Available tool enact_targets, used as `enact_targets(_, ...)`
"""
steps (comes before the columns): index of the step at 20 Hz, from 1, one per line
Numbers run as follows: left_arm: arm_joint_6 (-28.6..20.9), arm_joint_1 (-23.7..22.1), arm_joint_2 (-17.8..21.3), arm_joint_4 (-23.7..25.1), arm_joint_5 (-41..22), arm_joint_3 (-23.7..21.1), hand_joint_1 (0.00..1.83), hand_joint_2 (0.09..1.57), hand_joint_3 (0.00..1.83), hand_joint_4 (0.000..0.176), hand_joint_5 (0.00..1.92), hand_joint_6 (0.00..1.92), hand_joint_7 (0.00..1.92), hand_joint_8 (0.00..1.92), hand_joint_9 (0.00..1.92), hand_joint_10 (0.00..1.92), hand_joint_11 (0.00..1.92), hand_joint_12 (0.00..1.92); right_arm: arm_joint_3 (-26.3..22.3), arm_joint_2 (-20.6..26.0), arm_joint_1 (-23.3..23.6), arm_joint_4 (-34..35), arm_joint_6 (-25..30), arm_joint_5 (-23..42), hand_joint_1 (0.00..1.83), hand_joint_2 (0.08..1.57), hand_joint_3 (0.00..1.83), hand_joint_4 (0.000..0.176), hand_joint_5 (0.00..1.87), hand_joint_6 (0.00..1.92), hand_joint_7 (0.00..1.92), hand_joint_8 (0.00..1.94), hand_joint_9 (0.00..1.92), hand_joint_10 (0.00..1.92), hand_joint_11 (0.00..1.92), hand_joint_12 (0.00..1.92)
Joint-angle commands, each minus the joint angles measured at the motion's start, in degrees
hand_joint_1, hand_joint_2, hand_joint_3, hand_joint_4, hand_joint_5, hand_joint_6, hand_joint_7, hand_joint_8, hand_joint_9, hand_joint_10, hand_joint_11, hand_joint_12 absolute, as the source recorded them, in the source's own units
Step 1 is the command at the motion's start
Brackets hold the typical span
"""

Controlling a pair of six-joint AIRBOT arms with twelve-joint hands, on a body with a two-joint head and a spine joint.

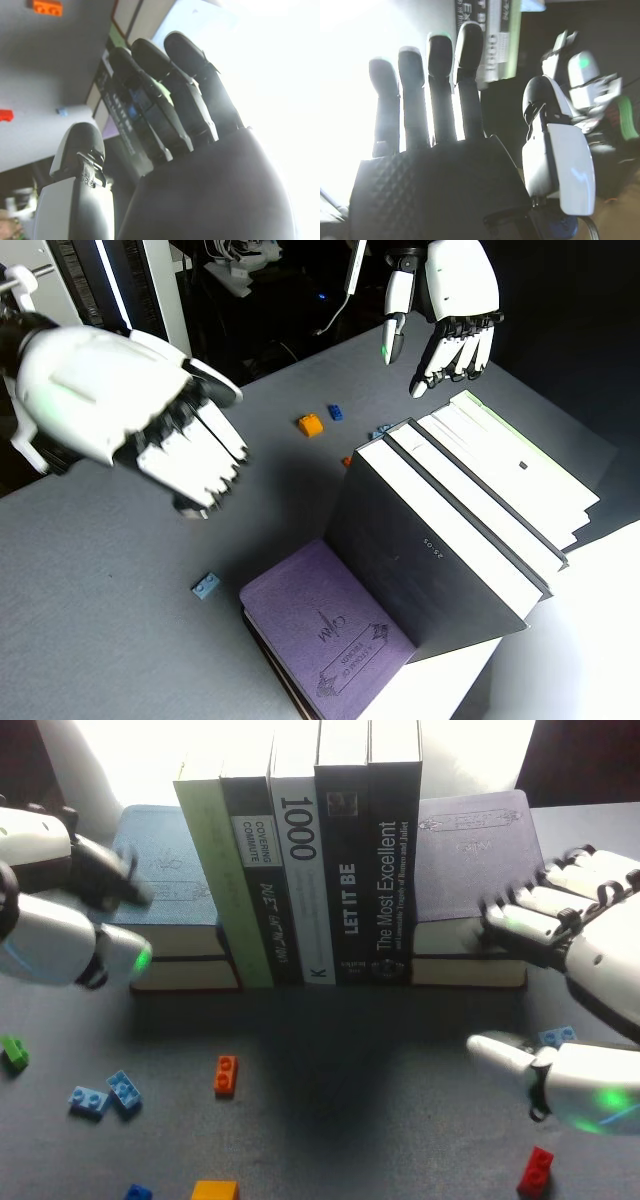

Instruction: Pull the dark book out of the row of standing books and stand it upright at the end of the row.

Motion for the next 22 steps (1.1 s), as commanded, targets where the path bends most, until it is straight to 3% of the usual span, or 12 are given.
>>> enact_targets(1, -0.06, -0.84, 0.44, 1.9, -4.36, 0.1, 0.25, 1.24, 0.01, 0.028, 0.16, 0.01, 0.14, 0.01, 0.17, 0.01, 0.0, 0.67, -0.3, 0.57, 1.05, -2.55, -0.83, 9.66, 0.03, 1.21, 0.08, 0.0, 0.02, 0.23, 0.09, 0.01, 0.0, 0.05, 0.0, 0.0)
enact_targets(3, -0.01, -0.96, 0.43, 1.91, -4.43, 0.12, 0.22, 1.25, 0.0, 0.019, 0.16, 0.0, 0.14, 0.0, 0.17, 0.0, 0.0, 0.66, -2.33, 0.15, 0.85, -1.45, -3.39, 14.3, 0.03, 1.22, 0.05, 0.0, 0.01, 0.17, 0.07, 0.0, 0.0, 0.04, 0.0, 0.0)
enact_targets(4, 0.01, -0.95, 0.44, 1.91, -4.42, 0.13, 0.11, 1.26, 0.01, 0.044, 0.12, 0.0, 0.14, 0.0, 0.16, 0.0, 0.0, 0.61, -3.08, 0.15, 0.74, -1.46, -3.92, 15.13, 0.0, 1.21, 0.04, 0.0, 0.0, 0.13, 0.04, 0.0, 0.0, 0.01, 0.0, 0.0)
enact_targets(5, 0.01, -0.93, 0.44, 1.91, -4.4, 0.13, 0.09, 1.26, 0.0, 0.05, 0.11, 0.0, 0.13, 0.0, 0.14, 0.0, 0.0, 0.57, -3.57, 0.15, 0.71, -1.47, -4.38, 15.33, 0.0, 1.21, 0.04, 0.0, 0.0, 0.12, 0.03, 0.0, 0.0, 0.0, 0.0, 0.0)
enact_targets(9, 0.18, -0.93, 0.44, 1.91, -4.37, 0.3, 0.0, 1.27, 0.0, 0.045, 0.09, 0.0, 0.08, 0.0, 0.1, 0.0, 0.0, 0.48, -5.2, -0.21, 0.32, -4.5, -5.17, 14.8, 0.0, 1.21, 0.03, 0.0, 0.02, 0.12, 0.04, 0.01, 0.01, 0.0, 0.0, 0.0)
enact_targets(10, 0.18, -0.93, 0.43, 1.91, -4.37, 0.32, 0.15, 1.25, 0.0, 0.018, 0.12, 0.0, 0.1, 0.0, 0.12, 0.0, 0.0, 0.54, -5.46, -0.27, 0.32, -5.52, -5.17, 14.85, 0.0, 1.21, 0.03, 0.0, 0.0, 0.1, 0.02, 0.0, 0.0, 0.0, 0.0, 0.0)
enact_targets(11, 0.18, -0.93, 0.43, 1.91, -4.37, 0.32, 0.15, 1.25, 0.0, 0.018, 0.12, 0.0, 0.1, 0.0, 0.12, 0.0, 0.0, 0.54, -5.76, -0.27, 0.27, -6.12, -5.16, 15.51, 0.0, 1.21, 0.03, 0.0, 0.0, 0.1, 0.02, 0.0, 0.0, 0.0, 0.0, 0.0)
enact_targets(13, 0.18, -0.94, 0.42, 1.9, -4.37, 0.27, 0.02, 1.26, 0.0, 0.047, 0.1, 0.0, 0.11, 0.0, 0.11, 0.0, 0.0, 0.46, -6.58, -0.23, 0.02, -7.91, -4.74, 17.54, 0.0, 1.18, 0.01, 0.0, 0.0, 0.01, 0.0, 0.0, 0.0, 0.0, 0.0, 0.0)
enact_targets(16, 0.18, -0.95, 0.42, 1.89, -4.38, 0.21, 0.08, 1.25, 0.0, 0.023, 0.11, 0.0, 0.11, 0.0, 0.13, 0.0, 0.0, 0.51, -6.9, -0.24, 0.36, -10.15, -4.73, 18.03, 0.0, 1.16, 0.0, 0.006, 0.0, 0.0, 0.0, 0.0, 0.0, 0.0, 0.0, 0.0)
enact_targets(19, 0.17, -0.95, 0.43, 1.91, -4.24, 0.29, 0.02, 1.26, 0.0, 0.039, 0.08, 0.0, 0.08, 0.0, 0.08, 0.0, 0.0, 0.38, -5.45, -1.01, 2.52, -12.3, -3.06, 17.8, 0.0, 1.15, 0.0, 0.016, 0.0, 0.0, 0.0, 0.0, 0.0, 0.0, 0.0, 0.0)
enact_targets(21, 0.17, -1.05, 0.42, 1.91, -4.24, 0.29, 0.12, 1.23, 0.0, 0.024, 0.12, 0.0, 0.12, 0.0, 0.14, 0.0, 0.0, 0.51, -3.49, -2.31, 4.64, -13.24, -2.43, 17.08, 0.0, 1.15, 0.0, 0.027, 0.24, 0.1, 0.01, 0.0, 0.0, 0.0, 0.0, 0.0)
enact_targets(22, 0.17, -1.1, 0.42, 1.91, -4.24, 0.29, 0.08, 1.23, 0.0, 0.039, 0.1, 0.0, 0.09, 0.0, 0.12, 0.0, 0.0, 0.49, -2.84, -2.82, 5.21, -13.24, -2.54, 16.9, 0.0, 1.15, 0.0, 0.031, 0.34, 0.15, 0.03, 0.01, 0.0, 0.0, 0.0, 0.0)
